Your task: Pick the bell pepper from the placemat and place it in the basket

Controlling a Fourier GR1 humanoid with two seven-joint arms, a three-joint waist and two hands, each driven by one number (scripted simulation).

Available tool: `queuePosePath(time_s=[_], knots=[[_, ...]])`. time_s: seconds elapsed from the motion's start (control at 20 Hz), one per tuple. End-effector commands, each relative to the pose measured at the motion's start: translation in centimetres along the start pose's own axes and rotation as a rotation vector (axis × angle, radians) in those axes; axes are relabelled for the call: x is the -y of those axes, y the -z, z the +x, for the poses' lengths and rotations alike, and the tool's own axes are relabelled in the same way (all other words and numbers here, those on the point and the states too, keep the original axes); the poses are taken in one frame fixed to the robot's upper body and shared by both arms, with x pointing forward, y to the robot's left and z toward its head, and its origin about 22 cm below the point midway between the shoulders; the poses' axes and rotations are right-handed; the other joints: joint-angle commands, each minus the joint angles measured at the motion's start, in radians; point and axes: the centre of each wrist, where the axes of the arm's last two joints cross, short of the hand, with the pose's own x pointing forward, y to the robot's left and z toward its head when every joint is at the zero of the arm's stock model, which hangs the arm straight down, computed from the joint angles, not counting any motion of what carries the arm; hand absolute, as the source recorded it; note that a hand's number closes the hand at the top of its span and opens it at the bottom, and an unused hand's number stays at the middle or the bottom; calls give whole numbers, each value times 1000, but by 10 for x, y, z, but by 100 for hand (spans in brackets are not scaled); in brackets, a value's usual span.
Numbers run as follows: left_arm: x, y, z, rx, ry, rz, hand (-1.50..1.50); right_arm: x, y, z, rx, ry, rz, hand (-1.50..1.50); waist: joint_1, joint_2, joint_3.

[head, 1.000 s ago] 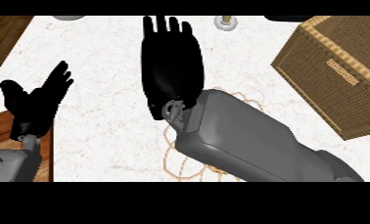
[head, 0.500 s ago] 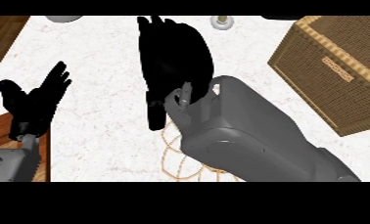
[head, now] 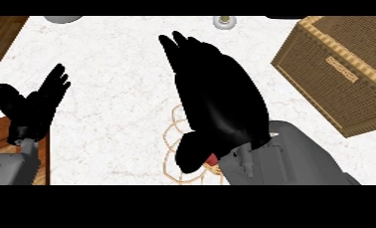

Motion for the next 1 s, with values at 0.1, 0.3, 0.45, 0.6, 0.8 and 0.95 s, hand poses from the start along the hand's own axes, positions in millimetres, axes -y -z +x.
queuePosePath(time_s=[0.1, 0.3, 0.45, 0.6, 0.8, 0.95], knots=[[-3, 3, 10, 12, -4, -14, 0, -32, -34, -21, -222, -46, -16, -150, 20, 11, 0], [-2, 4, 22, 32, 4, -24, 0, -59, -54, -38, -207, -31, -58, -150, 31, 14, 1], [9, 9, 13, 15, -11, -38, 0, -77, -50, -47, -210, -17, -98, -150, 40, 20, 0], [16, 4, 9, 41, 3, -33, 0, -93, -37, -79, -194, 27, -131, -150, 48, 23, 1], [13, 17, 6, 27, 3, -34, 0, -114, -22, -64, -212, 36, -119, -150, 49, 23, 0], [13, 13, 3, 32, 6, -51, 0, -131, -27, -83, -276, 0, -61, -150, 47, 22, 0]])
